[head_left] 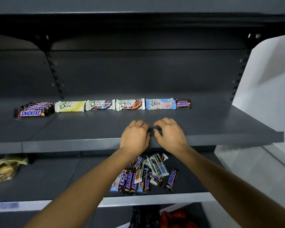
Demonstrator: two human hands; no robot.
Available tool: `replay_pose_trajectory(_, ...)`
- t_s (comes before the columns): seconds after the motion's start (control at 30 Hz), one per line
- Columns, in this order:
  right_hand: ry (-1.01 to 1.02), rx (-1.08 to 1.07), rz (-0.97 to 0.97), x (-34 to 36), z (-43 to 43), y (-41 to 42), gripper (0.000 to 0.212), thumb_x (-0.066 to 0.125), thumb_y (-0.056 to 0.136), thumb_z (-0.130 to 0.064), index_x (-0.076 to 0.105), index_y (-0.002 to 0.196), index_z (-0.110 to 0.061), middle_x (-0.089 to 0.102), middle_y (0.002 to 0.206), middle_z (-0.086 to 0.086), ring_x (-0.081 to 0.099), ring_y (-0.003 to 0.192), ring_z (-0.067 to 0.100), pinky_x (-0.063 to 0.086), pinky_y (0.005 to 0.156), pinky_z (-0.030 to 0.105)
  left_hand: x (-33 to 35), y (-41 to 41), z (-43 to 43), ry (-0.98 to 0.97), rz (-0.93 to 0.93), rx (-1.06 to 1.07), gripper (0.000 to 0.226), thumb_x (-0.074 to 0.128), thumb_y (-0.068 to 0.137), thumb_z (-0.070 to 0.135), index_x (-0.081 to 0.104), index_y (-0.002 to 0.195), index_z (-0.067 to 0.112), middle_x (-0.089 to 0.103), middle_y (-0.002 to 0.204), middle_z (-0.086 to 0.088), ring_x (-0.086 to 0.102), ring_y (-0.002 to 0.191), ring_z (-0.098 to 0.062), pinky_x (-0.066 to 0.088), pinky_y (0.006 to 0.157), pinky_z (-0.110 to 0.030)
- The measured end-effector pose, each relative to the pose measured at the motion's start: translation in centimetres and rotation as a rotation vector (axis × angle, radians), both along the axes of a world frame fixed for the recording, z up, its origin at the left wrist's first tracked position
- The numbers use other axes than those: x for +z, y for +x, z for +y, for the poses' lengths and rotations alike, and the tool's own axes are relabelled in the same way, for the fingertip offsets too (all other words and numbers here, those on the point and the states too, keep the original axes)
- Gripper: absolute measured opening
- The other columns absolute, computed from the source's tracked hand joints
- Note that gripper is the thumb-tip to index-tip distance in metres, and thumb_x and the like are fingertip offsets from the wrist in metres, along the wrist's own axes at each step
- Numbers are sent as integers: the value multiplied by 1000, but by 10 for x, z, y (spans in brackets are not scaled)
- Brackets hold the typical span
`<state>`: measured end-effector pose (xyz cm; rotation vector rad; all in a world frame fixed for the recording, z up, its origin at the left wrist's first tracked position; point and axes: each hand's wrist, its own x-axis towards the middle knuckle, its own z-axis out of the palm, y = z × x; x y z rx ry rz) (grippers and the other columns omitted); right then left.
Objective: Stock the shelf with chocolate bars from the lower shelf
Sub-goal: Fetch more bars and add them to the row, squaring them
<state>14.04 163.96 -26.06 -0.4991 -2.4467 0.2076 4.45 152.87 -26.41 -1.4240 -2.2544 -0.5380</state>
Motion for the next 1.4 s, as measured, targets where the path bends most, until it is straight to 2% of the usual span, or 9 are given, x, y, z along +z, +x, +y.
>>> replay_pose_trajectory(0.17,42,6,108,-21,-29,19,10,59,84,-14,66,91,-12,64,91,4,57,89,24,47,67,32,-18,9,-34,27,62,-91,27,60,80,14,66,107,14,64,93,-3,56,87,-25,52,69,-35)
replay_pose_trajectory(0.27,71,23,158,-37,-36,31,12,54,81,-15,66,79,-13,64,77,1,59,73,20,48,56,28,-32,13,-46,46,93,-163,26,68,72,10,69,97,14,64,86,-1,58,78,-24,53,60,-32)
replay_pose_trajectory(0.43,-4,29,86,-72,-30,47,14,53,82,-15,66,83,-13,64,77,0,58,69,18,50,52,32,-61,17,-51,40,84,-262,23,73,68,4,72,90,12,66,81,-2,61,72,-23,52,57,-27)
replay_pose_trajectory(0.57,-55,-31,-6,-107,-18,52,10,55,81,-14,65,79,-14,60,74,1,56,67,19,44,48,28,-96,12,-49,-77,-31,-192,23,73,65,3,73,86,14,65,75,-2,62,66,-25,53,47,-30)
replay_pose_trajectory(0.77,-236,-157,-177,-161,11,48,8,59,84,-10,67,84,-12,64,80,7,60,69,26,39,55,25,-151,-10,-43,-197,-254,20,25,54,85,16,68,105,19,68,101,-7,63,90,-30,53,70,-35)
replay_pose_trajectory(1.0,-400,-265,-323,-215,43,32,17,52,90,-14,66,84,-9,68,84,12,64,78,30,40,60,26,-217,-40,-34,-377,-373,226,21,48,92,30,60,102,17,68,96,-9,62,89,-28,47,68,-32)
replay_pose_trajectory(1.1,-504,-371,-408,-235,56,24,21,48,93,-19,65,85,-10,69,90,13,64,87,32,39,65,27,-238,-53,-29,-406,-426,323,25,47,93,30,60,107,14,65,103,-12,59,97,-29,47,74,-33)
replay_pose_trajectory(1.23,-614,-479,-504,-264,72,12,24,52,93,-29,63,102,-9,68,104,11,64,95,27,45,71,26,-259,-71,-23,-442,-500,435,33,48,94,34,57,117,12,61,112,-13,58,103,-31,47,83,-36)
replay_pose_trajectory(1.4,-761,-547,-511,-295,82,-4,43,61,87,-40,53,112,-7,64,107,14,64,92,27,49,70,29,-286,-89,-18,-458,-594,489,35,50,93,39,58,112,11,63,105,-15,59,96,-31,48,78,-35)
